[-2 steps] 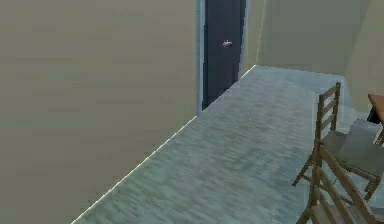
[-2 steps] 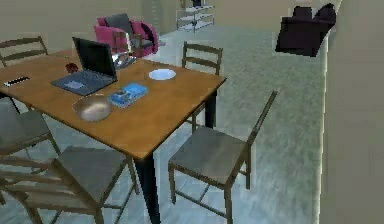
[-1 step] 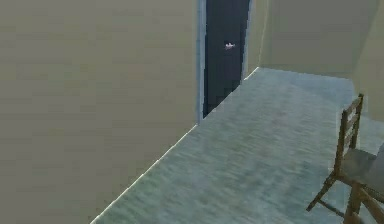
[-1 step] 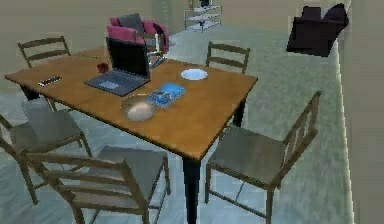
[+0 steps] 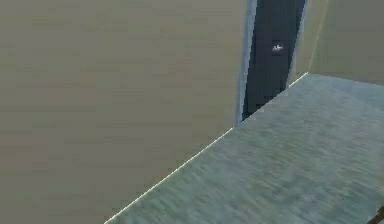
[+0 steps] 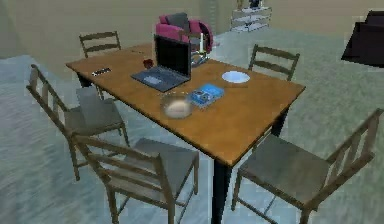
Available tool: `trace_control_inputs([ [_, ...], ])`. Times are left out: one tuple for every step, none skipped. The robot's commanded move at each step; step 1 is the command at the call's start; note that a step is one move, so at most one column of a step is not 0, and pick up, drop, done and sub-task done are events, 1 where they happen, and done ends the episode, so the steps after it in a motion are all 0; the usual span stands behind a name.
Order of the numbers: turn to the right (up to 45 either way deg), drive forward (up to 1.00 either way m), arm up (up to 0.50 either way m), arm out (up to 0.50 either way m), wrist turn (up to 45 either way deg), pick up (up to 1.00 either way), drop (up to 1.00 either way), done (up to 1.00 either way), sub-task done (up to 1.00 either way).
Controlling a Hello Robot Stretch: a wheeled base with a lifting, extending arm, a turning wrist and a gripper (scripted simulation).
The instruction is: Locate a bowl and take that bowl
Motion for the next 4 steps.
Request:
trace_control_inputs([
  [45.0, 0.00, 0.00, 0.00, 0.0, 0.00, 0.00, 0.00, 0.00],
  [45.0, 0.00, 0.00, 0.00, 0.0, 0.00, 0.00, 0.00, 0.00],
  [39.0, 0.00, 0.00, 0.00, 0.0, 0.00, 0.00, 0.00, 0.00],
  [0.0, 0.55, 0.00, 0.00, 0.0, 0.00, 0.00, 0.00, 0.00],
])
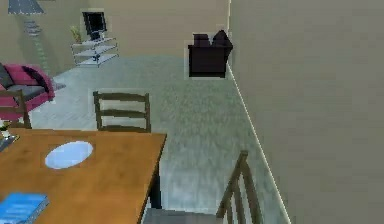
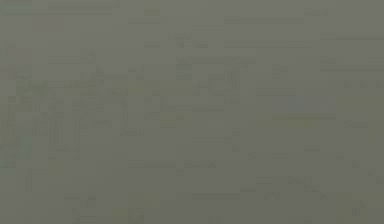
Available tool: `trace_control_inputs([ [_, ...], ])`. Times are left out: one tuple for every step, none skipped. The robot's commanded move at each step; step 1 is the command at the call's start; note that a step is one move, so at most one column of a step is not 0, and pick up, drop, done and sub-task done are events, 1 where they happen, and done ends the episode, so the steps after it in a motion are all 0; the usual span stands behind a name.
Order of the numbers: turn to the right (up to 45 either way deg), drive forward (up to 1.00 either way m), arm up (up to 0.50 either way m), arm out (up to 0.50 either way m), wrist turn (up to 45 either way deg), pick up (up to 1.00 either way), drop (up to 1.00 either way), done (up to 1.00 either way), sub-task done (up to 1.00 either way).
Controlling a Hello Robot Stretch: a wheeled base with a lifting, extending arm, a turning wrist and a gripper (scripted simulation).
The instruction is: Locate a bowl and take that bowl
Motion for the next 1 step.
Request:
trace_control_inputs([
  [-45.0, 0.00, 0.00, 0.00, 0.0, 0.00, 0.00, 0.00, 0.00],
])
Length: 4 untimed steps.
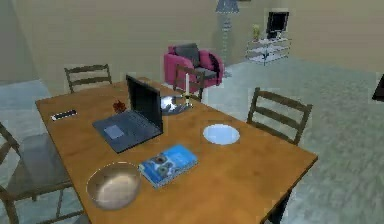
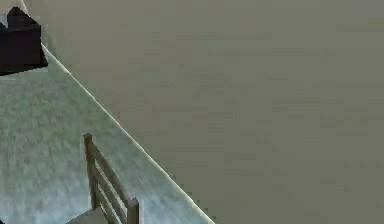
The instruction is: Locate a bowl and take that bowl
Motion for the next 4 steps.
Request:
trace_control_inputs([
  [-45.0, 0.00, 0.00, 0.00, 0.0, 0.00, 0.00, 0.00, 0.00],
  [-45.0, 0.00, 0.00, 0.00, 0.0, 0.00, 0.00, 0.00, 0.00],
  [-21.0, 0.00, 0.00, 0.00, 0.0, 0.00, 0.00, 0.00, 0.00],
  [0.0, 0.00, 0.50, 0.00, 0.0, 0.00, 0.00, 0.00, 0.00],
])
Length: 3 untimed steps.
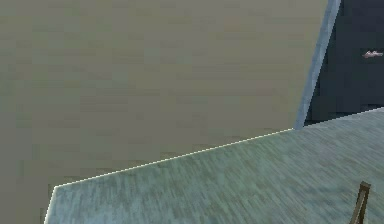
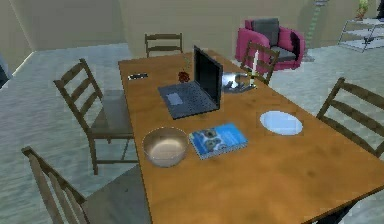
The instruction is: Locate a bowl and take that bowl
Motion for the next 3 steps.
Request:
trace_control_inputs([
  [0.0, 0.00, 0.38, 0.00, 0.0, 0.00, 0.00, 0.00, 0.00],
  [0.0, 0.00, 0.00, 0.26, 0.0, 0.00, 0.00, 0.00, 0.00],
  [0.0, 0.00, 0.00, 0.00, 45.0, 0.00, 0.00, 0.00, 0.00],
])
